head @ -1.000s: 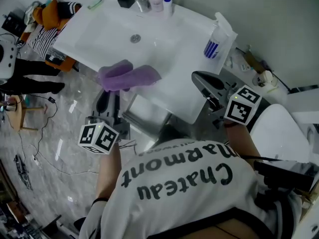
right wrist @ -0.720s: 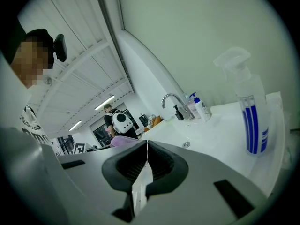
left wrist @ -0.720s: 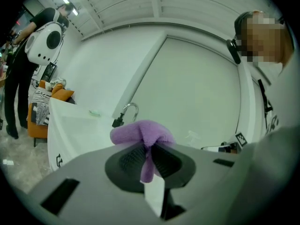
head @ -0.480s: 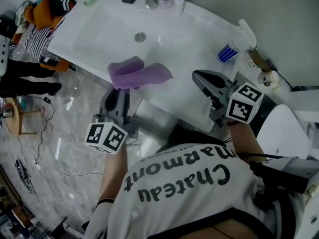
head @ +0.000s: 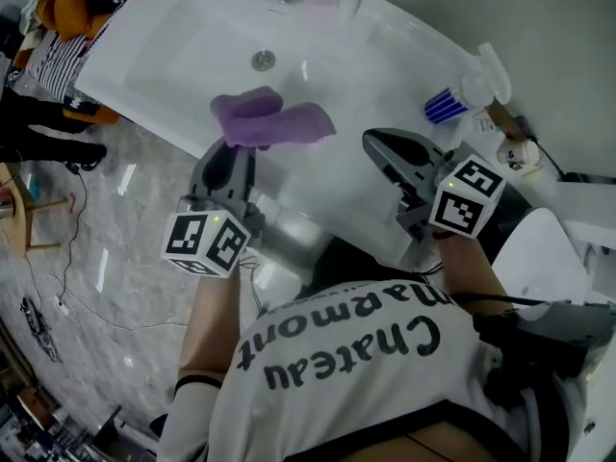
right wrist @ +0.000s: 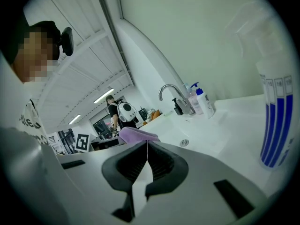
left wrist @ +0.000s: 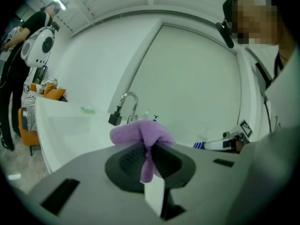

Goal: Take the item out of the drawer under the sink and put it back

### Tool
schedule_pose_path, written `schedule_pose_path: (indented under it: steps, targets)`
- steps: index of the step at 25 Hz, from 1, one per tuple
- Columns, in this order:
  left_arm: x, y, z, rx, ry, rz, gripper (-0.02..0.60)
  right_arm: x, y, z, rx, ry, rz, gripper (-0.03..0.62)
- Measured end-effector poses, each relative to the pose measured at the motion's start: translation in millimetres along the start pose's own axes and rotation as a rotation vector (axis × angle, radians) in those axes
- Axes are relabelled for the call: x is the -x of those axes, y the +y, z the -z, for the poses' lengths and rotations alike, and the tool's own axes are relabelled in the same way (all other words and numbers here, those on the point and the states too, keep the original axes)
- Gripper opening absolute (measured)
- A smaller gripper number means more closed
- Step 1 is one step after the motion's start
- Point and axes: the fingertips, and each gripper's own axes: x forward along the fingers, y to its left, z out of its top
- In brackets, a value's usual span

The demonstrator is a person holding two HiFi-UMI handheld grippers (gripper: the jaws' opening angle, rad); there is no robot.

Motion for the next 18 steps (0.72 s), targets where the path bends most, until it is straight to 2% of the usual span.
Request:
schedule_pose_path:
  steps: [3,10,18]
  targets:
    - [-20,-7,8,-0.024,0.039,0.001,0.04,3,-8,-6,-0.008,-0.018,-0.01,0.012]
    - [-57,-15,17,-0.012,0.082,0.015,0.04,26,-26,-5,-0.04,-0.04,0.025,0.012]
    - [-95,-7,36,-0.039,0.174,-0.031,0.04,58,-49,0,-0.083,-0.072,0.084,0.012]
